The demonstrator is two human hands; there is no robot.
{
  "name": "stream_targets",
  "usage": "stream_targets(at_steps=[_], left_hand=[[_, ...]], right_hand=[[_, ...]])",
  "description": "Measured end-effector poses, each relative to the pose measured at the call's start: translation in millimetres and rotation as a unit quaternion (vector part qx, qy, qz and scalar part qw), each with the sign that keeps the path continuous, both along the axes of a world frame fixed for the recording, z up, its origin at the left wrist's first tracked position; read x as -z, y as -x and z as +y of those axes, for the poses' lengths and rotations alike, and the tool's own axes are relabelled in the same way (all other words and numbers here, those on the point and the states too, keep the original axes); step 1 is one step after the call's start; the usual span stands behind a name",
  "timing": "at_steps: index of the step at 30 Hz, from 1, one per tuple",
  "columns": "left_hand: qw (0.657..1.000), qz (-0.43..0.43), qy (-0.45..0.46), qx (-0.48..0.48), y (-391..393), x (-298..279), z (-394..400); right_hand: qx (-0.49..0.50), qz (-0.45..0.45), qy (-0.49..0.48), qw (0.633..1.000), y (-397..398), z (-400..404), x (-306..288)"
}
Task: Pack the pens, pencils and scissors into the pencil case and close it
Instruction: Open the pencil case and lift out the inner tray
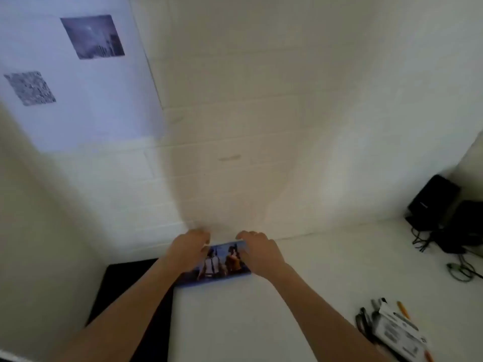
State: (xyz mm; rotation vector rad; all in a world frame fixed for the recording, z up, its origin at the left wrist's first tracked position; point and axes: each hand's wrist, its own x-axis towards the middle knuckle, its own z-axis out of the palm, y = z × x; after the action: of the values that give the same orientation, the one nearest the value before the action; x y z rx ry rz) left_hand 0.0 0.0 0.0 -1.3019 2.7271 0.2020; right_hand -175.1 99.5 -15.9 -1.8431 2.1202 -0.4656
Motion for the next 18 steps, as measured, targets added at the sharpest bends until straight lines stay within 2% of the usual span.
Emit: stream_targets(at_steps=[5,9,13,18], left_hand=[[0.993,0.096,0.072,0.017,-4.5,63.3,-18.4],[0.969,0.183,0.16,0.045,-11.4,107.7,-19.0],[0.961,0.209,0.172,0.052,-11.7,123.7,-27.3],[0.97,0.208,0.122,0.027,-8.5,131.8,-21.4]], right_hand=[[-0.028,-0.01,0.035,0.999,-15.0,-20.0,68.0],[-0.025,-0.024,0.128,0.991,-19.6,-24.0,105.5],[-0.004,-0.018,0.213,0.977,-22.9,-25.3,127.5],[0.0,0.023,0.169,0.985,-33.2,5.0,125.9]])
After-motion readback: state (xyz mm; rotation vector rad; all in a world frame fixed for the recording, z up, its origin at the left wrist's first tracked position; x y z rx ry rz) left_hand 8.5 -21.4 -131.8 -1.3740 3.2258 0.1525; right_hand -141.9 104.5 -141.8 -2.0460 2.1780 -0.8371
